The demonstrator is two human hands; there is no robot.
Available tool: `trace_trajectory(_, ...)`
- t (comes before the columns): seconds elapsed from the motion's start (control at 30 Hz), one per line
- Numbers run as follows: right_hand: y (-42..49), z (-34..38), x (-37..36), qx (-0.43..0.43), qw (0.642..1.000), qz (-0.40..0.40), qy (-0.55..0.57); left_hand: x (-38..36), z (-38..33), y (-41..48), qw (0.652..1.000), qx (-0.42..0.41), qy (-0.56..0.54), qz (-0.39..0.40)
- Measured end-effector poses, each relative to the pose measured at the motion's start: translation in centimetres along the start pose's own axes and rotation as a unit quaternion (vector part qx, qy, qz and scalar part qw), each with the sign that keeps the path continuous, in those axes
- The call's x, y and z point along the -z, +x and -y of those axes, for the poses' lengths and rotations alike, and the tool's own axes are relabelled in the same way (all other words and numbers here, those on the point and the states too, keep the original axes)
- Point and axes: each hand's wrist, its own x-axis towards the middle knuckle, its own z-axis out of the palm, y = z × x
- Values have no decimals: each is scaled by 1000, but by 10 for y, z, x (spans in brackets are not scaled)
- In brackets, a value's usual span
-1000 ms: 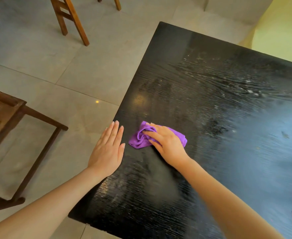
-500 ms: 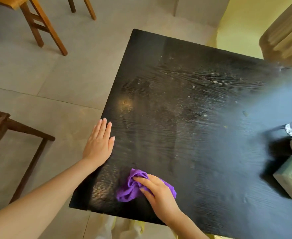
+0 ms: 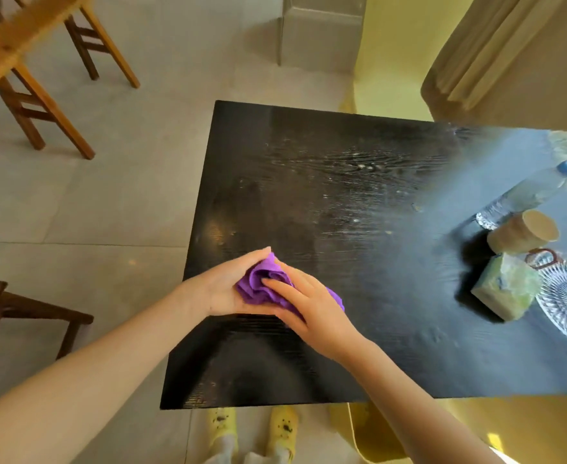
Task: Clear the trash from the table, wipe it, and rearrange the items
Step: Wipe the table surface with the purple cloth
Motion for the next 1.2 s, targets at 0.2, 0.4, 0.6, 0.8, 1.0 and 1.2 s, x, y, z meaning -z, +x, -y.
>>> trace_trajectory(0.2,-29,16,37,11,998,24,52,-8,-21,-9,963,-90,250,-44)
trace_trajectory(0.4,-42,-20,96,-224,968,-81,79,-53,-49,-33,882,-165,441,26)
trace_trajectory(0.6,-66,-26,133,-283,906,-1,314,-105,-63,-38,874,-220,426,85)
trace_trajectory(0.8,-119,-35,160,-309,903,-38,295,-143,-54,-17,883,-225,395,120)
trace_trajectory(1.0,-190,-65,198,-375,896,-111,210,-228,-20,15,787,-256,546,131)
trace_trajectory(1.2,-280,-127,246,-438,893,-55,91,-331,7,51,756,-297,575,101)
